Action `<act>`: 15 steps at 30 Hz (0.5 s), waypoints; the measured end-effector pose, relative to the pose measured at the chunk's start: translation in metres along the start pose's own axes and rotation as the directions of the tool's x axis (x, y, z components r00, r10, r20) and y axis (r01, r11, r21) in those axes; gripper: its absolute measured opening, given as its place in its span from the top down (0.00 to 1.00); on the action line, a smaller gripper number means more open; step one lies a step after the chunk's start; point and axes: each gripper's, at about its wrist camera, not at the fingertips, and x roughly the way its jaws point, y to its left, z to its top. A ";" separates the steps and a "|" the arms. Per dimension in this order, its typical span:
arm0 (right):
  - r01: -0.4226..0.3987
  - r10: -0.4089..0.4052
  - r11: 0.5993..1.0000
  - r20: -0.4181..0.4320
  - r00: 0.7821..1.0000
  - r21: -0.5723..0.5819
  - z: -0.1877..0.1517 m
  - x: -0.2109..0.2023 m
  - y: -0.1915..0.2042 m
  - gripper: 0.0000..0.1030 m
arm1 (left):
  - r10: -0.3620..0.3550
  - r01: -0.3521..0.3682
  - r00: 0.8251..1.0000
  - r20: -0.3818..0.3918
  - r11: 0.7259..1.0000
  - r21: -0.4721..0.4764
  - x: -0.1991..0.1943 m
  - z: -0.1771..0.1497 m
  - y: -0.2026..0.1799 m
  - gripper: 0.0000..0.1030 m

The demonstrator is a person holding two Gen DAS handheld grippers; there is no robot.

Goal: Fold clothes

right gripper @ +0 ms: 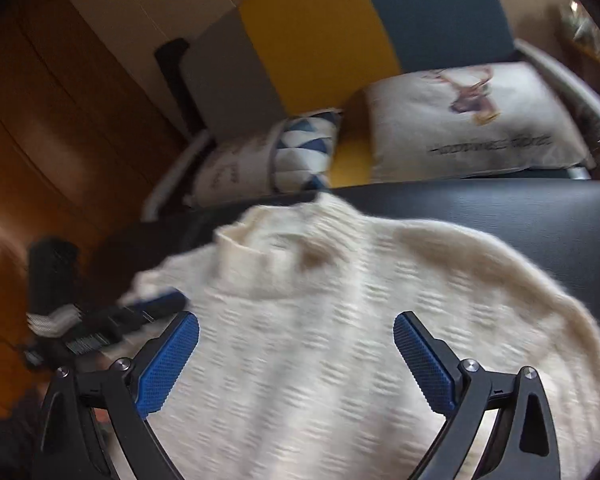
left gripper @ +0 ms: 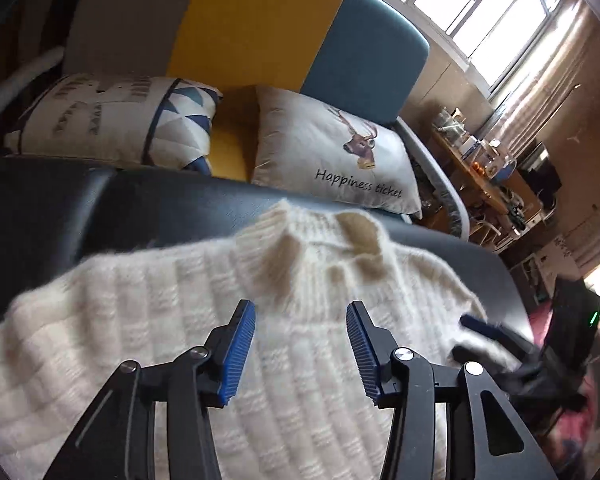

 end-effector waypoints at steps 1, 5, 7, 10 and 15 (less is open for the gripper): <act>-0.064 0.065 0.997 -0.019 0.998 0.033 0.012 0.011 0.004 0.02 | 0.012 -0.012 1.000 -0.006 1.000 0.005 -0.002 -0.008 0.007 0.53; -0.267 0.283 0.950 -0.081 0.956 0.164 0.055 0.057 0.016 0.02 | 0.007 -0.007 1.000 -0.019 1.000 0.024 0.001 -0.020 0.017 0.53; -0.260 0.292 0.941 -0.134 0.947 0.215 0.066 0.085 0.016 0.02 | 0.007 -0.006 1.000 -0.010 0.999 0.049 0.002 -0.023 0.016 0.53; -0.258 0.331 0.920 -0.233 0.915 0.295 0.067 0.125 0.013 0.02 | -0.001 0.001 1.000 0.006 0.997 0.071 0.003 -0.027 0.016 0.51; -0.446 0.542 0.810 -0.196 0.817 0.382 0.065 0.158 0.028 0.02 | -0.060 0.058 0.998 0.030 0.997 0.043 0.001 -0.030 0.025 0.48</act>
